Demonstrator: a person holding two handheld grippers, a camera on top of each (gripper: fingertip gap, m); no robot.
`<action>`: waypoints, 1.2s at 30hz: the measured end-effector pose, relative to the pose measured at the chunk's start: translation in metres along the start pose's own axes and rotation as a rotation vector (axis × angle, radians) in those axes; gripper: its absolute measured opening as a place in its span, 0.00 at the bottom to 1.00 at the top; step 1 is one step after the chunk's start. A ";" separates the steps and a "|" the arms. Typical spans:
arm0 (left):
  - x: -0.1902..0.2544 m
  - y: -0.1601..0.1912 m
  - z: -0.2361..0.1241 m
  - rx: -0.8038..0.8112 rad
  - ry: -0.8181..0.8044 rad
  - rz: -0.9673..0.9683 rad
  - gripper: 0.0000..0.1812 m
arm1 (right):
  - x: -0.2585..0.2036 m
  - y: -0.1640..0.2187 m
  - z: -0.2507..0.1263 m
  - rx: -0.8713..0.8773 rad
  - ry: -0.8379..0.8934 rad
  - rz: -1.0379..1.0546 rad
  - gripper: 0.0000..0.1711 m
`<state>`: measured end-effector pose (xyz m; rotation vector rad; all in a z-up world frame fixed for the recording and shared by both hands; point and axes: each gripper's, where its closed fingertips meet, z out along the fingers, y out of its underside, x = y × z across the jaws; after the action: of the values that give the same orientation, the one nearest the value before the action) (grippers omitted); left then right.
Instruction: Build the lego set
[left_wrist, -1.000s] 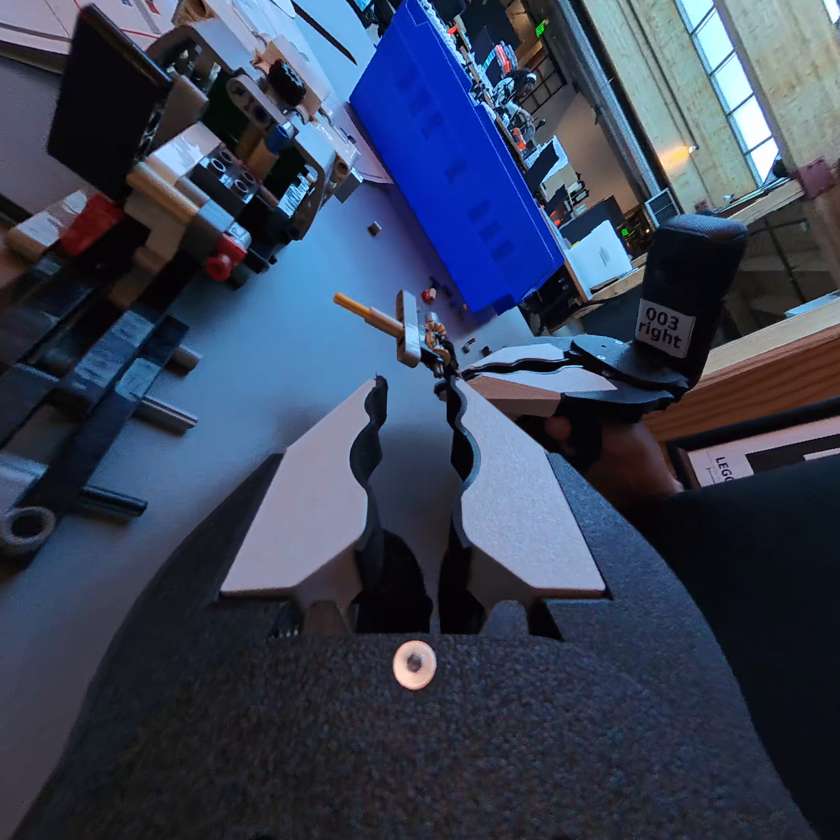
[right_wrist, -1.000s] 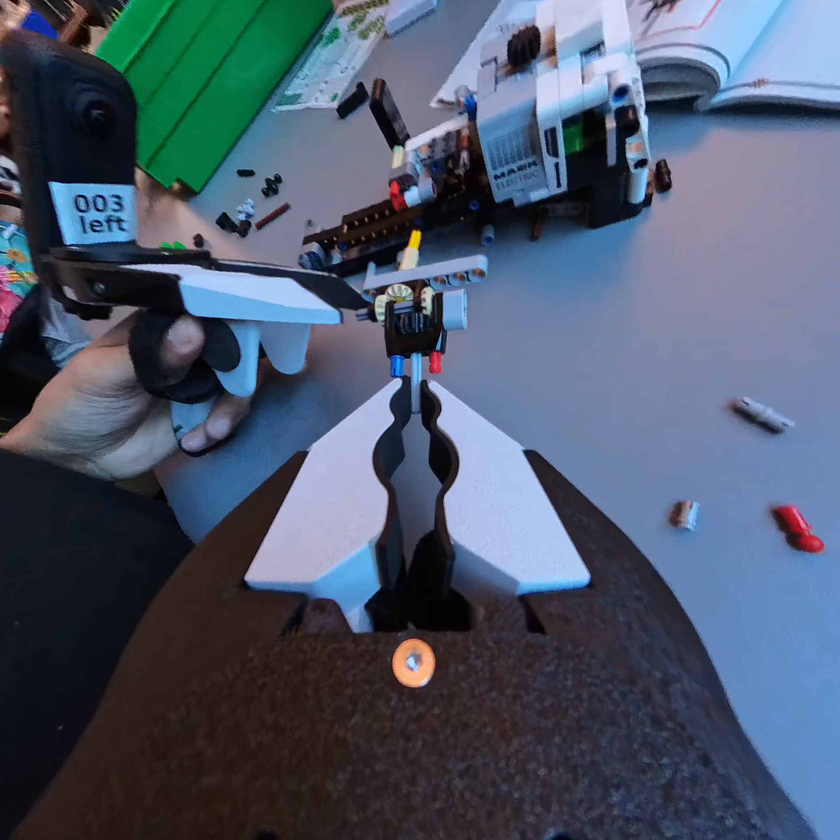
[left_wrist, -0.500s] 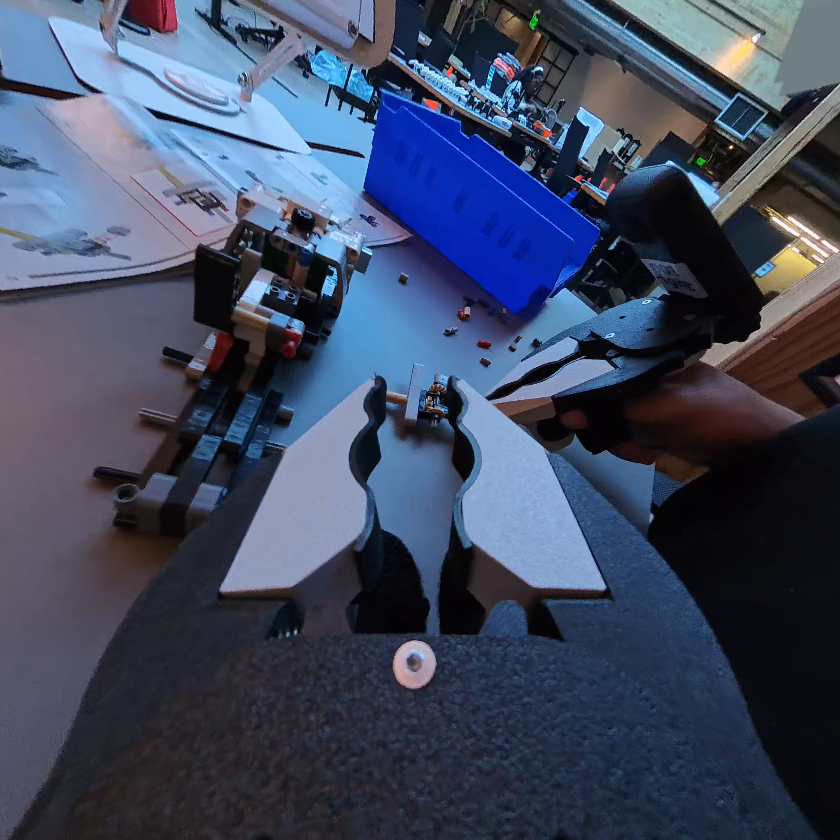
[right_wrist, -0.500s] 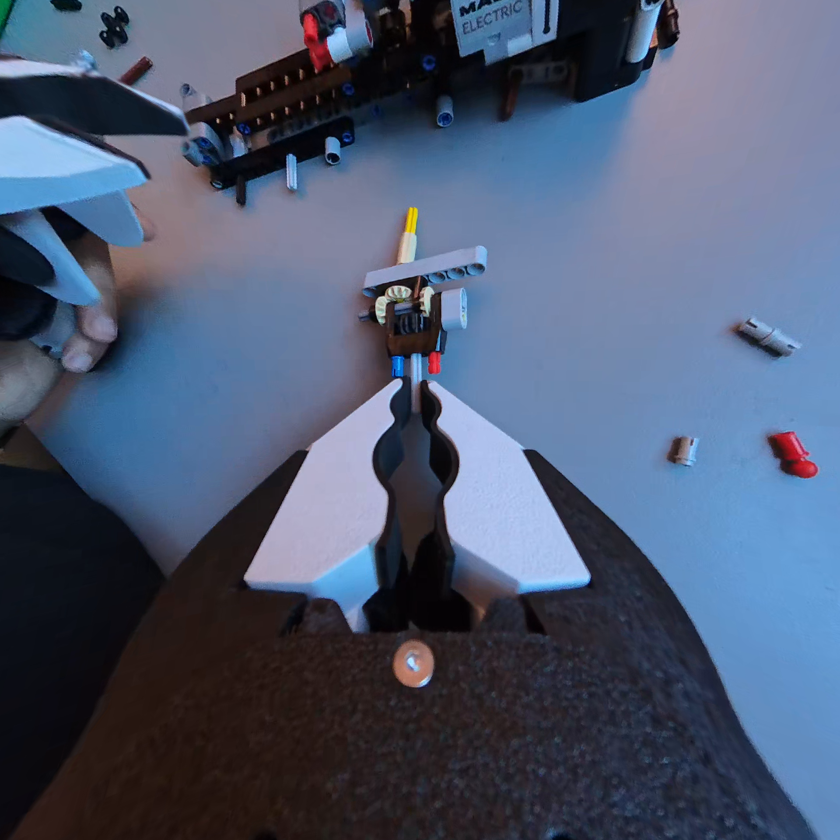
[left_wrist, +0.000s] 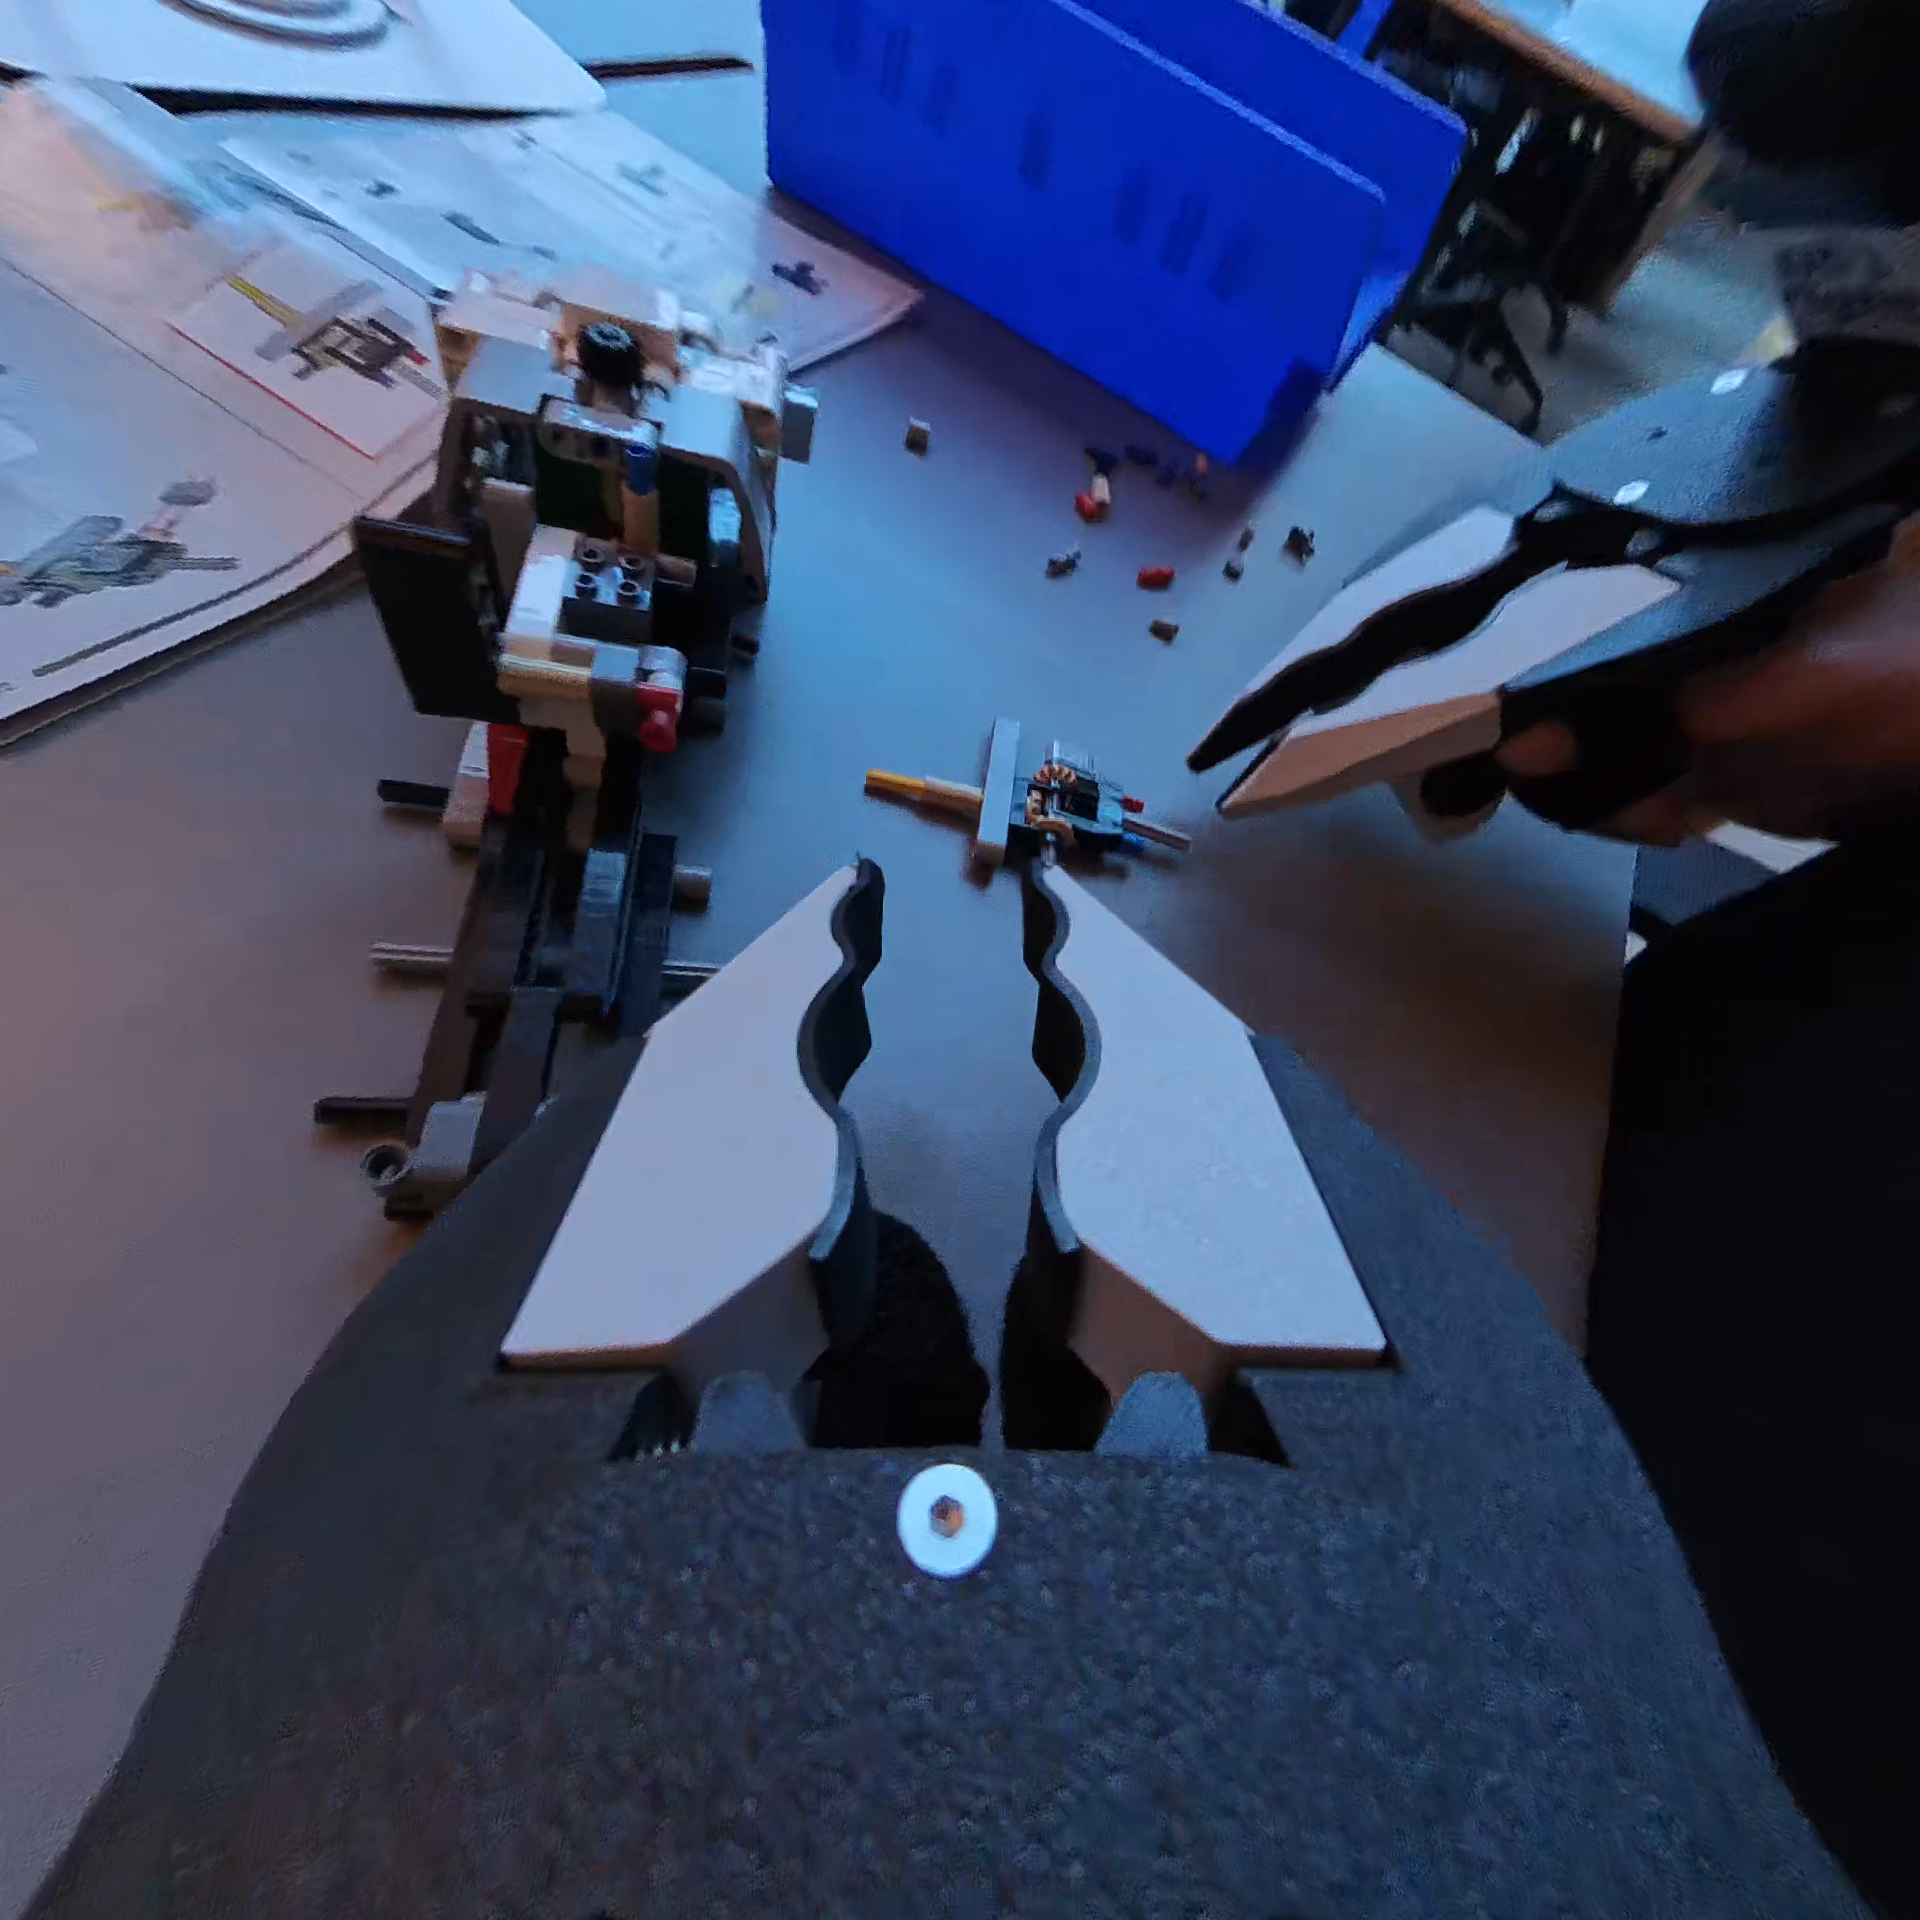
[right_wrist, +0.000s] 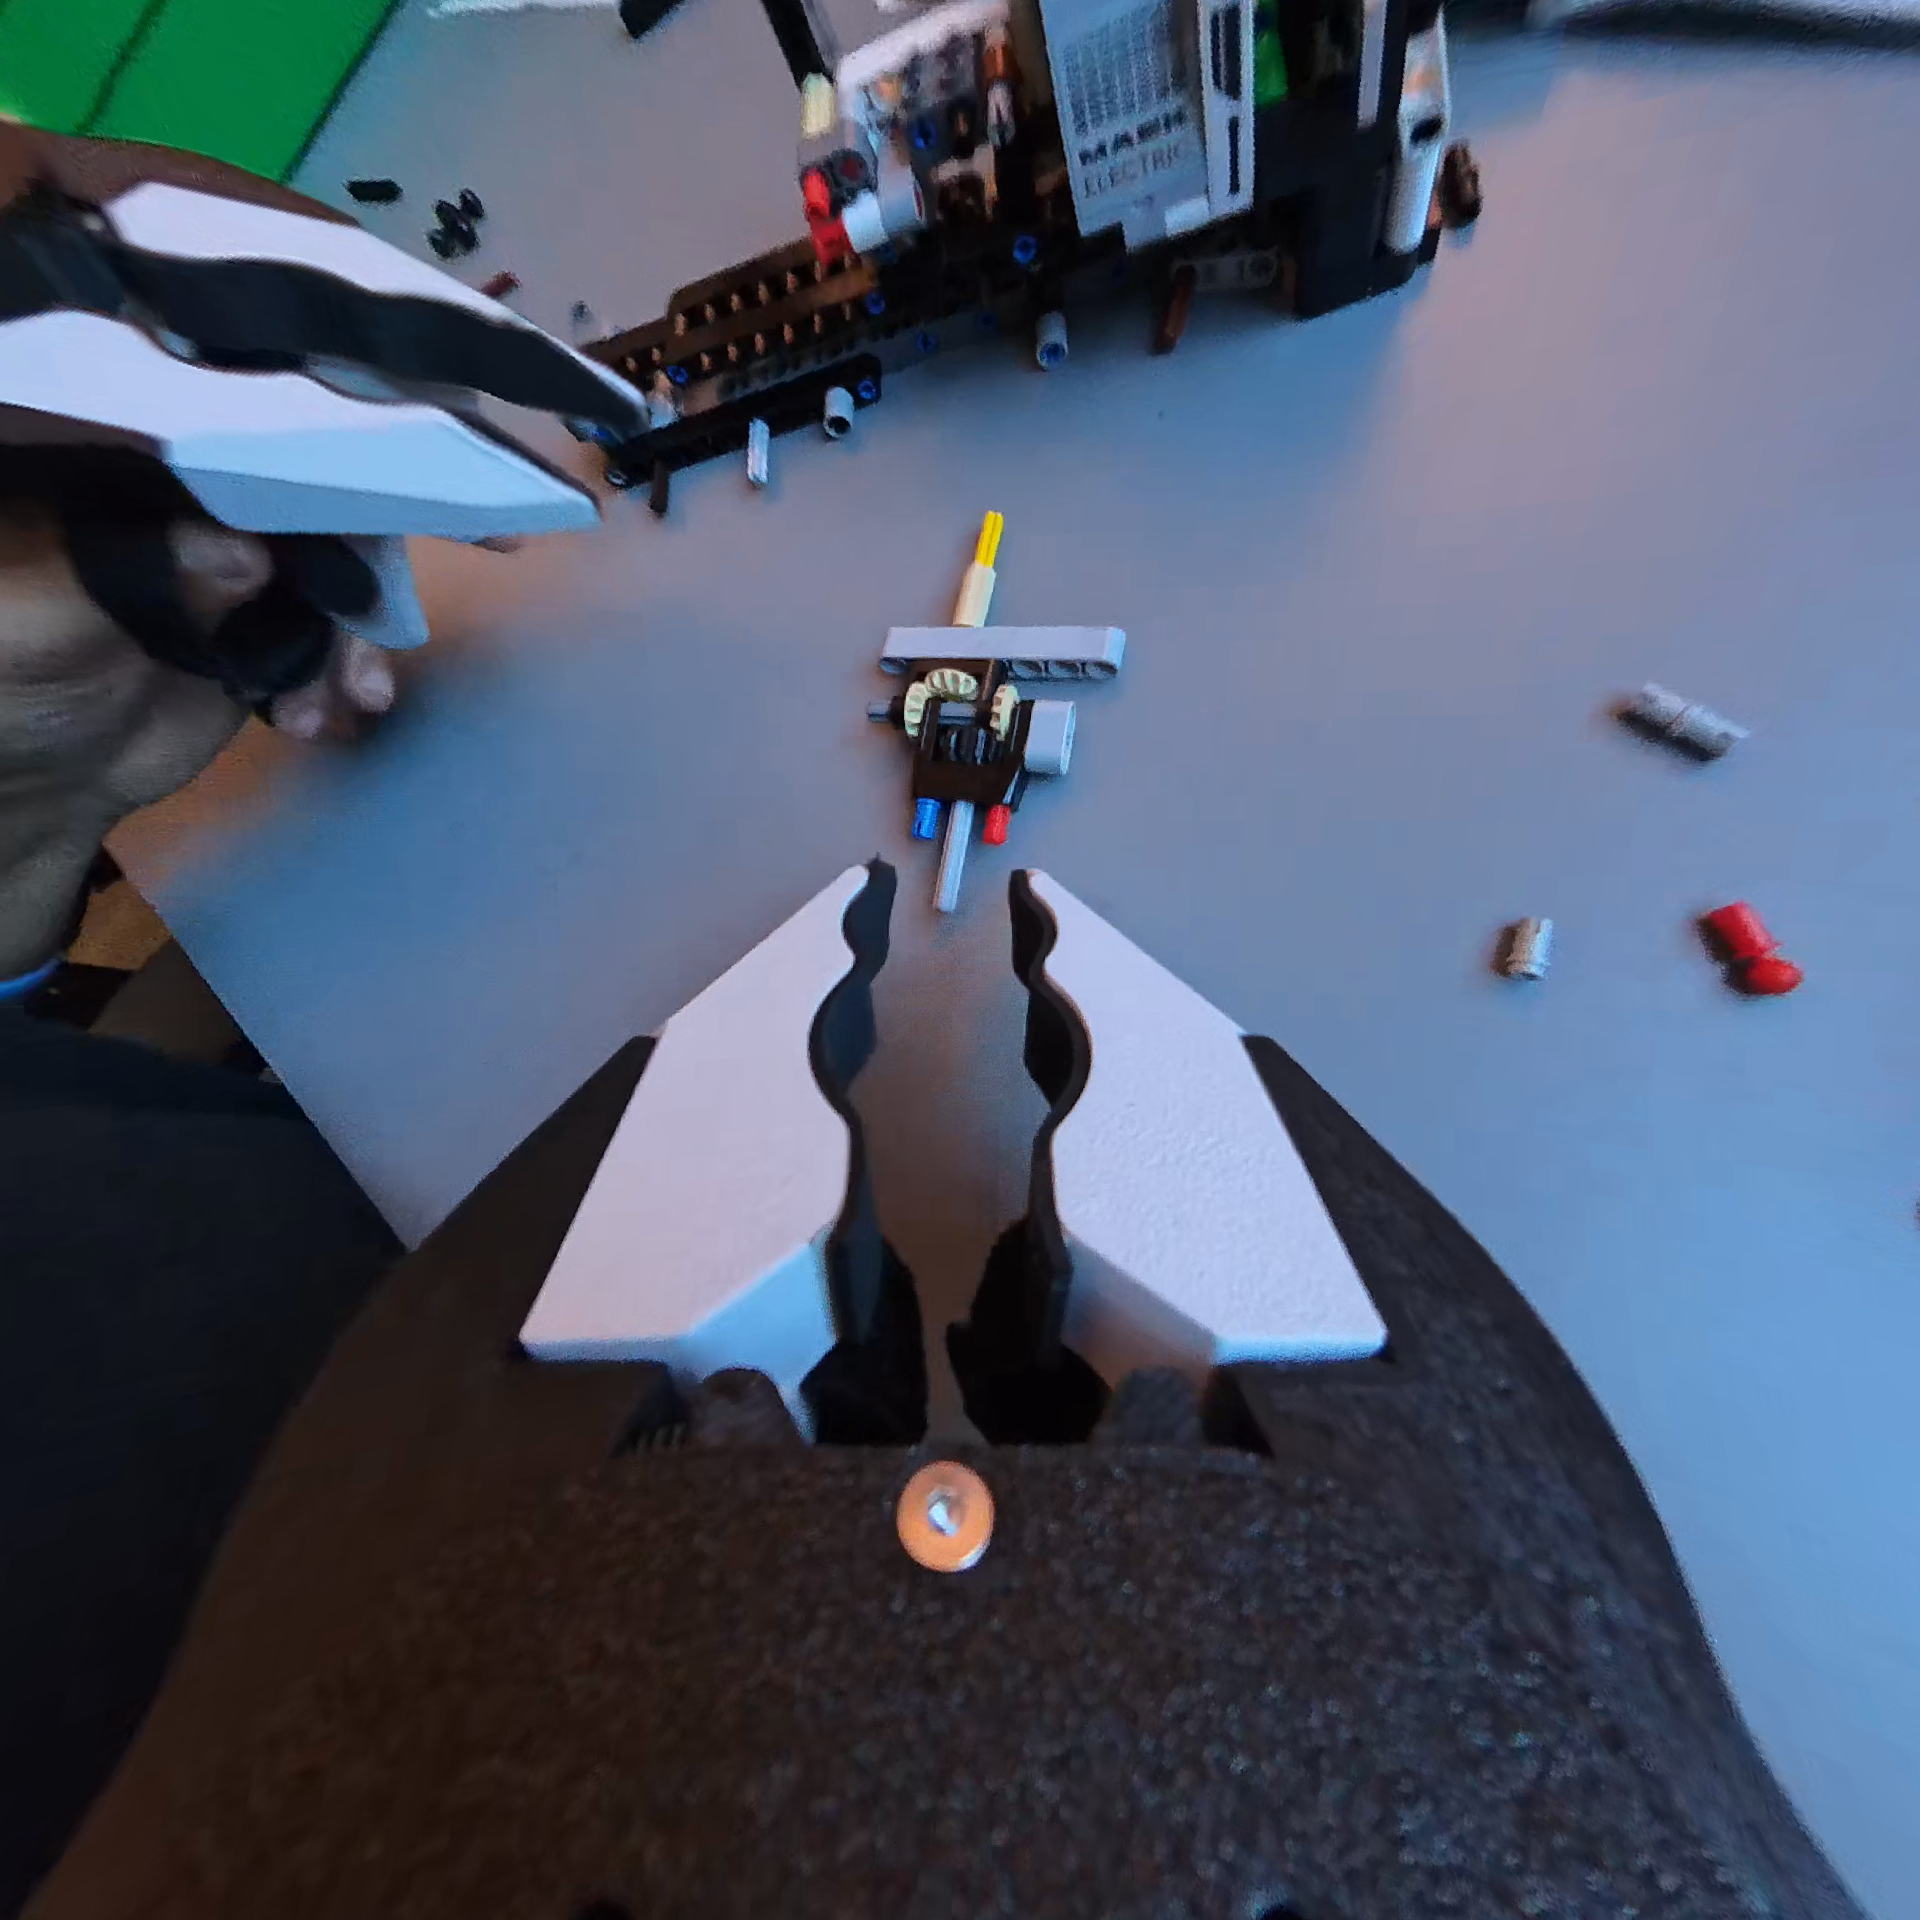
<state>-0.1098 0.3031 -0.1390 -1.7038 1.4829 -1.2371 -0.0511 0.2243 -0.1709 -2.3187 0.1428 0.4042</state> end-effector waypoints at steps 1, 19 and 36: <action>0.001 0.003 0.004 -0.030 0.005 0.022 0.14 | 0.001 -0.001 -0.001 0.017 0.005 -0.031 0.12; 0.007 0.021 0.053 -0.230 -0.083 0.205 0.12 | -0.007 0.010 0.010 -0.088 -0.162 -0.127 0.13; -0.012 -0.013 0.022 0.052 -0.171 0.010 0.14 | 0.036 -0.042 -0.021 0.211 -0.106 -0.105 0.14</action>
<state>-0.0839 0.3140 -0.1404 -1.7193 1.3456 -1.0862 -0.0027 0.2396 -0.1404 -2.0823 0.0104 0.4357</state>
